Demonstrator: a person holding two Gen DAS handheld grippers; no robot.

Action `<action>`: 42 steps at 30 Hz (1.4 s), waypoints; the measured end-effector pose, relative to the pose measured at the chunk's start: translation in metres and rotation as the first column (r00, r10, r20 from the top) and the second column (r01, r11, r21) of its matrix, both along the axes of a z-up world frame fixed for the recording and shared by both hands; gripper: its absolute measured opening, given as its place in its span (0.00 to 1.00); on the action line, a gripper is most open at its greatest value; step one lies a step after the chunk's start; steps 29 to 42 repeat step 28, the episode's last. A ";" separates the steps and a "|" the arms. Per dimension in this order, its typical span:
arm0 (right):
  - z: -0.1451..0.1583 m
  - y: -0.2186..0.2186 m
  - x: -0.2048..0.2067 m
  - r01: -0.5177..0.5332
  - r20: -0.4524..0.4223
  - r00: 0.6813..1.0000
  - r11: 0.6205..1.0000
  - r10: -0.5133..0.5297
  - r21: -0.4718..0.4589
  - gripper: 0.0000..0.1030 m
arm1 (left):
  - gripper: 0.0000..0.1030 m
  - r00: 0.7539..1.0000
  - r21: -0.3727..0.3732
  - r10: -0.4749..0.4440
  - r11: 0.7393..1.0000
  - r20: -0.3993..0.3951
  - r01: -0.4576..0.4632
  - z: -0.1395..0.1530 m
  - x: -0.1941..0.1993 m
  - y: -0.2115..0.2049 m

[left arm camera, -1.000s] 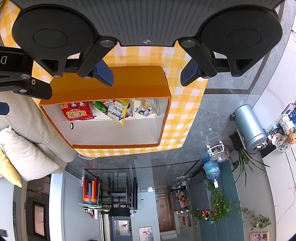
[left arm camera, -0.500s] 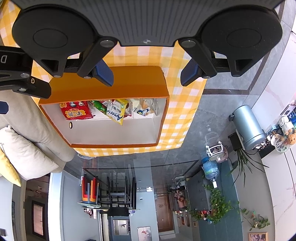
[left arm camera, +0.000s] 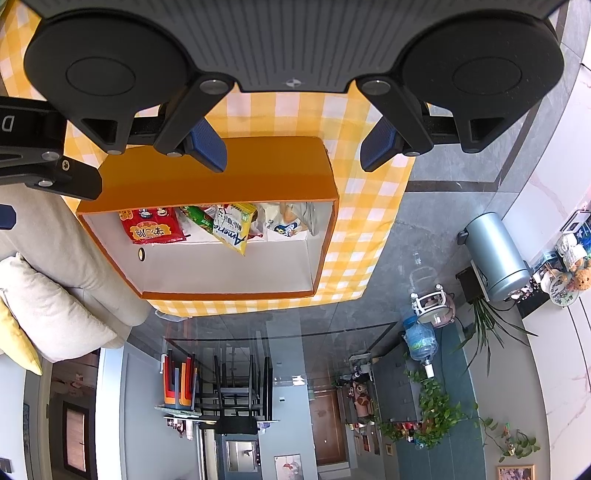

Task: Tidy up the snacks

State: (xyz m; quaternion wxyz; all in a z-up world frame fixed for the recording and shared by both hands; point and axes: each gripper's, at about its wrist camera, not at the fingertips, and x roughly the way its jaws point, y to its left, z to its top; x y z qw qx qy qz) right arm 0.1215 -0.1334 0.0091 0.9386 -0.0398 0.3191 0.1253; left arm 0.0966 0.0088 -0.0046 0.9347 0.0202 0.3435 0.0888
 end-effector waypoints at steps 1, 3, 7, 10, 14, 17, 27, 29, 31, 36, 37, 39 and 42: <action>0.000 0.001 0.001 0.001 -0.002 1.000 1.000 -0.001 -0.001 0.96 | 0.93 1.000 0.001 0.001 1.000 -0.001 -0.001 0.000 0.000 0.000; -0.001 0.000 0.001 0.002 -0.007 1.000 1.000 -0.002 0.000 0.96 | 0.93 1.000 0.008 0.003 1.000 -0.003 -0.003 -0.002 0.001 0.000; -0.002 0.001 0.002 0.005 -0.010 1.000 1.000 -0.005 -0.003 0.96 | 0.93 1.000 0.019 0.004 1.000 -0.006 -0.004 -0.004 0.000 -0.001; -0.003 0.001 0.002 0.008 -0.015 1.000 1.000 -0.008 -0.002 0.96 | 0.93 1.000 0.023 0.007 1.000 -0.009 -0.007 -0.004 0.000 0.000; -0.004 0.002 0.003 0.005 -0.021 1.000 1.000 -0.005 -0.001 0.96 | 0.93 1.000 0.019 0.006 1.000 -0.010 -0.006 -0.003 0.000 0.000; -0.003 0.003 0.003 0.002 -0.023 1.000 1.000 -0.002 -0.003 0.96 | 0.93 1.000 0.017 0.005 1.000 -0.010 -0.005 -0.003 0.000 0.000; -0.005 0.004 0.002 0.000 -0.031 1.000 1.000 0.000 -0.002 0.96 | 0.93 1.000 0.015 0.004 1.000 -0.007 -0.004 -0.003 0.001 -0.001; -0.006 0.004 0.002 0.000 -0.033 0.999 1.000 0.000 -0.002 0.96 | 0.93 1.000 0.013 0.004 1.000 -0.008 -0.004 -0.003 0.001 -0.001; -0.006 0.004 0.002 0.000 -0.033 0.999 1.000 0.000 -0.002 0.96 | 0.93 1.000 0.013 0.004 1.000 -0.008 -0.004 -0.003 0.001 -0.001; -0.006 0.004 0.002 0.000 -0.033 0.999 1.000 0.000 -0.002 0.96 | 0.93 1.000 0.013 0.004 1.000 -0.008 -0.004 -0.003 0.001 -0.001; -0.006 0.004 0.002 0.000 -0.033 0.999 1.000 0.000 -0.002 0.96 | 0.93 1.000 0.013 0.004 1.000 -0.008 -0.004 -0.003 0.001 -0.001; -0.006 0.004 0.002 0.000 -0.033 0.999 1.000 0.000 -0.002 0.96 | 0.93 1.000 0.013 0.004 1.000 -0.008 -0.004 -0.003 0.001 -0.001; -0.006 0.004 0.002 0.000 -0.033 0.999 1.000 0.000 -0.002 0.96 | 0.93 1.000 0.013 0.004 1.000 -0.008 -0.004 -0.003 0.001 -0.001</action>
